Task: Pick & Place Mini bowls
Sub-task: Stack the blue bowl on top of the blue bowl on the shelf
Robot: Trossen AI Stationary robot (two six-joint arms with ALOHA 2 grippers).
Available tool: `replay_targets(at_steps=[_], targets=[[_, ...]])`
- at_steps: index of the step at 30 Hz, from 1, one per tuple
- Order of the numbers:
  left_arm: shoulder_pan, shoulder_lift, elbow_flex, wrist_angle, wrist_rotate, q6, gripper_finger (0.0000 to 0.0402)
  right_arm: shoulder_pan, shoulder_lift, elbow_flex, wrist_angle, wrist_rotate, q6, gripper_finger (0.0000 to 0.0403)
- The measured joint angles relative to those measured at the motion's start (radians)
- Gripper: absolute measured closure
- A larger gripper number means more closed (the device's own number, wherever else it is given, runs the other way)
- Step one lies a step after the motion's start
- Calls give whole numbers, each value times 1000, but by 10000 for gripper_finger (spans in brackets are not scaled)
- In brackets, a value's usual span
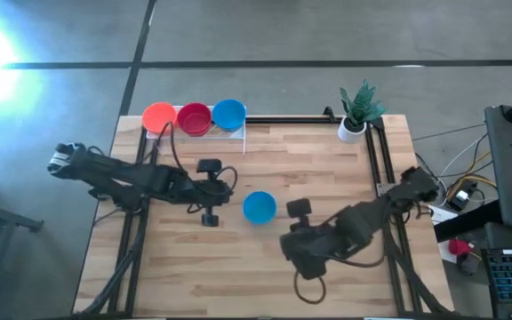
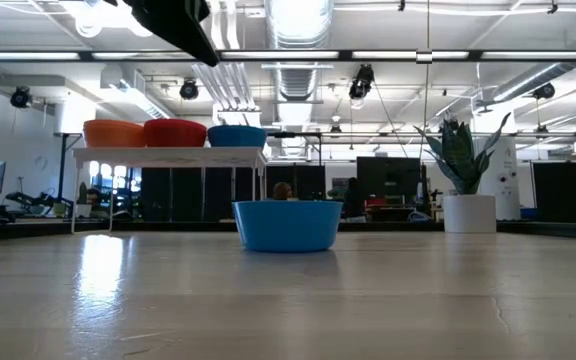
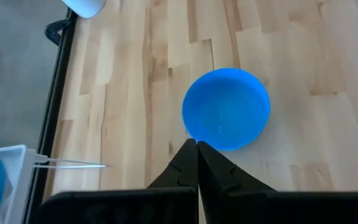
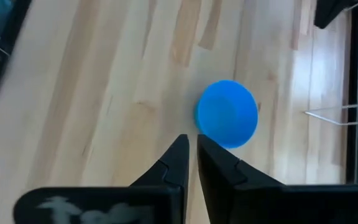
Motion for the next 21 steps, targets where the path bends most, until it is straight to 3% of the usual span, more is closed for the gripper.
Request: replay_targets(at_steps=[9, 21], targets=[[0, 76, 1, 64, -3, -23, 396, 57, -46, -15, -2, 27, 40, 376], [0, 196, 1, 113, -3, -6, 332, 63, -51, -17, -4, 28, 24, 376]])
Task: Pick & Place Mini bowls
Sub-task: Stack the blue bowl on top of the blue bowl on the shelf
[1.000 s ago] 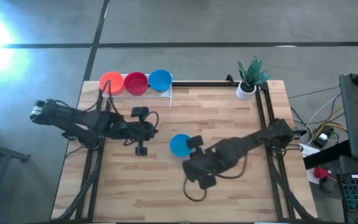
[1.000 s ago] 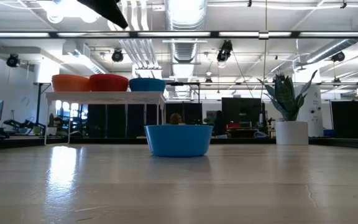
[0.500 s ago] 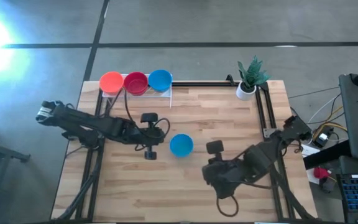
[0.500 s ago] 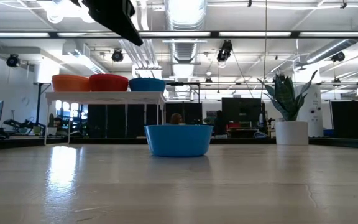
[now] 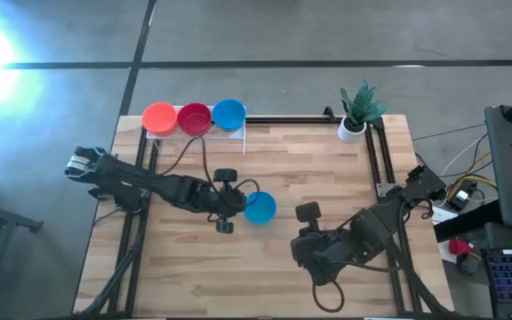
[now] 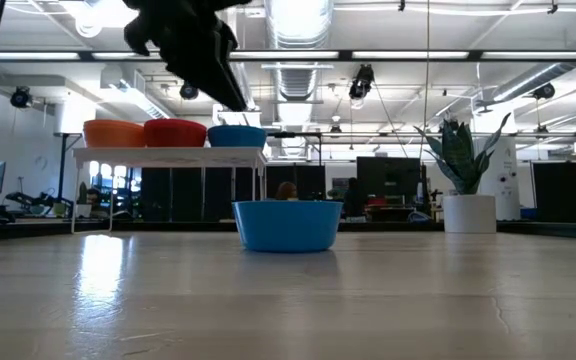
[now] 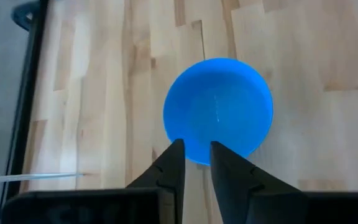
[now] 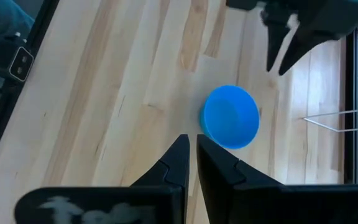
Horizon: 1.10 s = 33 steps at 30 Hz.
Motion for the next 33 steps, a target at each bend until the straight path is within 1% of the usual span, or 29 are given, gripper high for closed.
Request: replay_targets(at_steps=[6, 11, 16, 19, 25, 30, 33], targets=[[3, 80, 0, 14, -9, -9, 331, 0, -1, 0, -3, 0, 0, 376], [26, 143, 1, 65, -20, -97, 331, 0, -1, 0, -3, -1, 3, 376], [72, 191, 2, 66, -23, -212, 331, 0, -1, -2, -2, -1, 4, 376], [105, 206, 2, 68, -26, -318, 331, 0, -1, -2, -2, -1, 3, 376], [166, 216, 2, 75, -23, -451, 331, 0, -1, -2, -2, -1, 1, 376], [185, 217, 2, 87, 51, -484, 331, 0, -1, -2, 0, -1, 1, 376], [185, 217, 2, 107, 58, -485, 331, 0, -1, -2, 0, -2, 0, 376]])
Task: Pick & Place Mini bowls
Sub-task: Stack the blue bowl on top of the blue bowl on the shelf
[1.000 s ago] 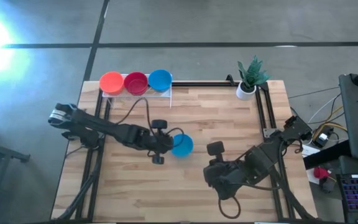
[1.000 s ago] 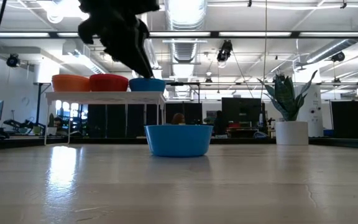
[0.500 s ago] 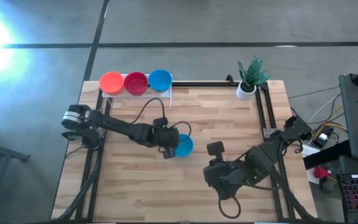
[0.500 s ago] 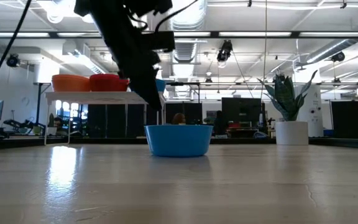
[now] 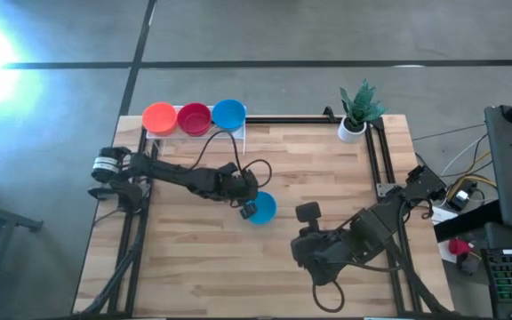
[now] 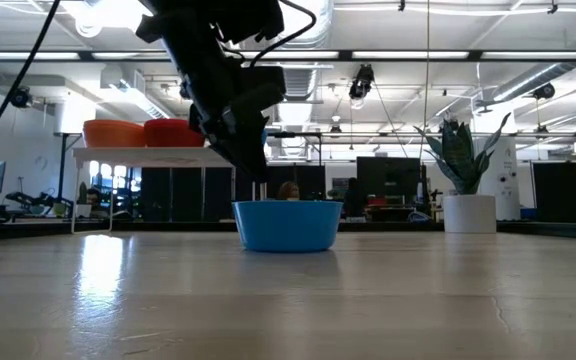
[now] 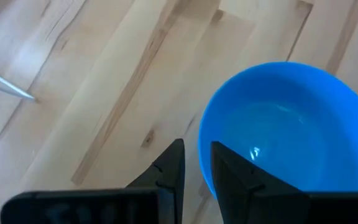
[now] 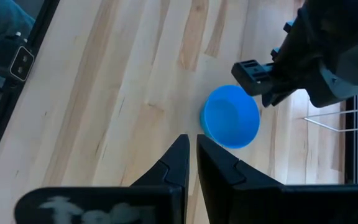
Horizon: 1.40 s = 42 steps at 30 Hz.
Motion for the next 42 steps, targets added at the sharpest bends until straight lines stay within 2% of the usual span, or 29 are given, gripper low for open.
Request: replay_targets(at_steps=[15, 20, 34, 37, 40, 42], targets=[[2, 45, -21, 35, 6, -42, 331, 0, 0, 0, 4, 0, 0, 376], [3, 45, -31, 58, 59, -42, 331, 0, 0, -1, 4, 0, 0, 376], [3, 46, -111, 117, 94, -78, 332, 0, 0, -1, 4, 1, 0, 376], [5, 48, -118, 119, 121, -76, 348, 0, 0, -1, 5, 1, 0, 376], [5, 47, -118, 132, 124, -76, 387, 0, 0, -1, 6, 1, 0, 376], [5, 46, -117, 133, 125, -75, 394, 0, 0, -1, 8, 1, 0, 376]])
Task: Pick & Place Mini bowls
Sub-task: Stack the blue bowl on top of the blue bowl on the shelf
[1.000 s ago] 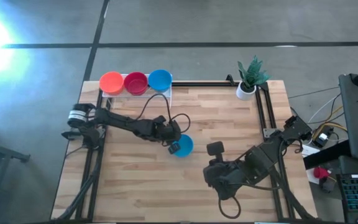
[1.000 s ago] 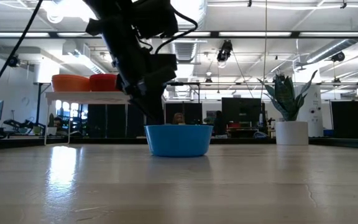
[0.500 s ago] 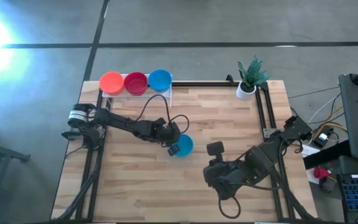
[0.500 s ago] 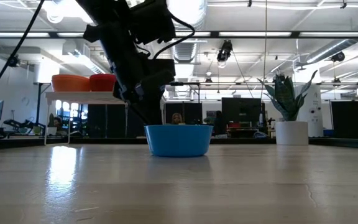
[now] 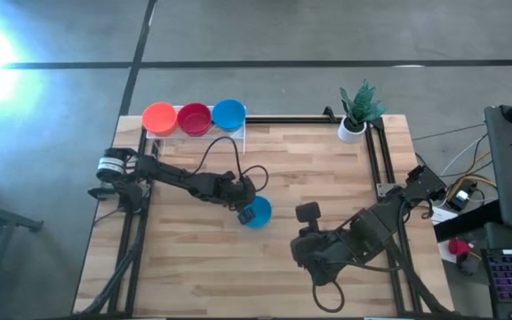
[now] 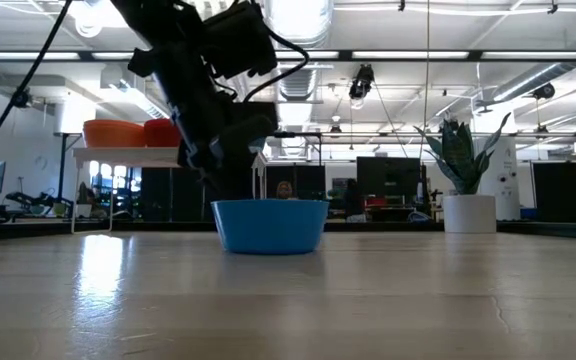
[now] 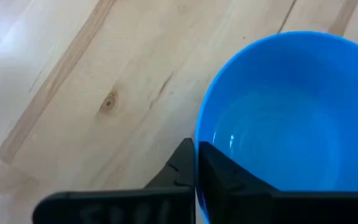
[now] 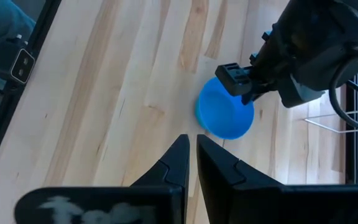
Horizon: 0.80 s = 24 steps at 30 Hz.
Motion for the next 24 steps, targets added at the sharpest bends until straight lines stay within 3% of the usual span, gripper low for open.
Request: replay_targets(at_steps=[8, 24], targets=[[7, -26, 48, -38, 63, 72, 400, 0, 0, 0, 0, 0, 0, 376], [99, -264, 371, -459, 62, 211, 401, 0, 1, 1, 4, 0, 4, 376]])
